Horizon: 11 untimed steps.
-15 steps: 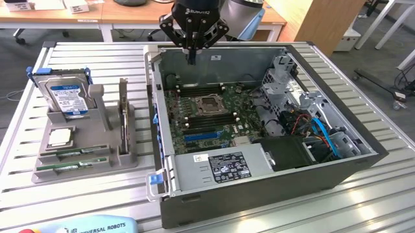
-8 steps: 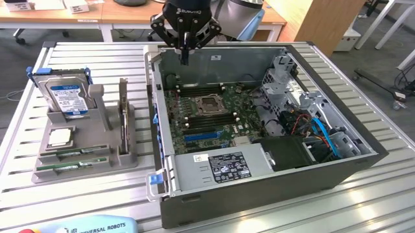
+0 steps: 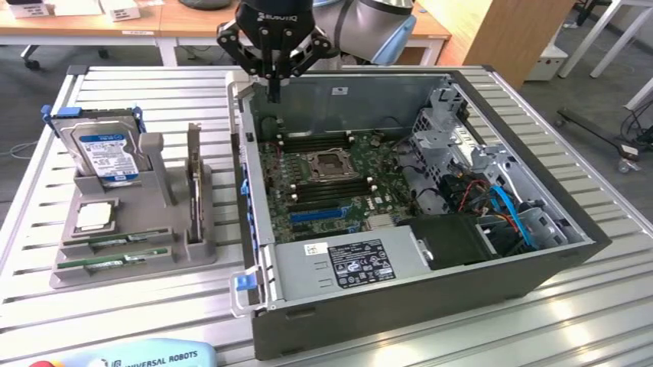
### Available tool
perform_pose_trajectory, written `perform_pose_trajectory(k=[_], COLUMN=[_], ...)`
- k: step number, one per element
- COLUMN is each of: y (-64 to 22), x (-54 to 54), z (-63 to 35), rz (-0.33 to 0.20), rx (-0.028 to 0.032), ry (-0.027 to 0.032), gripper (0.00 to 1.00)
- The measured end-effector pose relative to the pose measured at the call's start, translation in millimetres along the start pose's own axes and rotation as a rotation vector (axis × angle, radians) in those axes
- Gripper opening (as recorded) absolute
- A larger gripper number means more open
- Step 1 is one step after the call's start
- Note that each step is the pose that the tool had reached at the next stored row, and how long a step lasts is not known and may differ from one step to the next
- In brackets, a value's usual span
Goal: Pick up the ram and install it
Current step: 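Reach for the ram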
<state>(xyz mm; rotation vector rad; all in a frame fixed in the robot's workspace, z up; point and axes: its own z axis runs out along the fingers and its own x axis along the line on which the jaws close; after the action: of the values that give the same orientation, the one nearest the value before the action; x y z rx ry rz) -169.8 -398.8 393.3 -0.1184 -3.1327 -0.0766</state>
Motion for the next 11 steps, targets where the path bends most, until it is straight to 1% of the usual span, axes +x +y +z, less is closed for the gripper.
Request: perform_pose_trajectory(k=[11], y=[-1.9], x=[24.9], z=[0.1], rz=[0.0], rx=[0.0], ry=[0.0], gripper=[0.1])
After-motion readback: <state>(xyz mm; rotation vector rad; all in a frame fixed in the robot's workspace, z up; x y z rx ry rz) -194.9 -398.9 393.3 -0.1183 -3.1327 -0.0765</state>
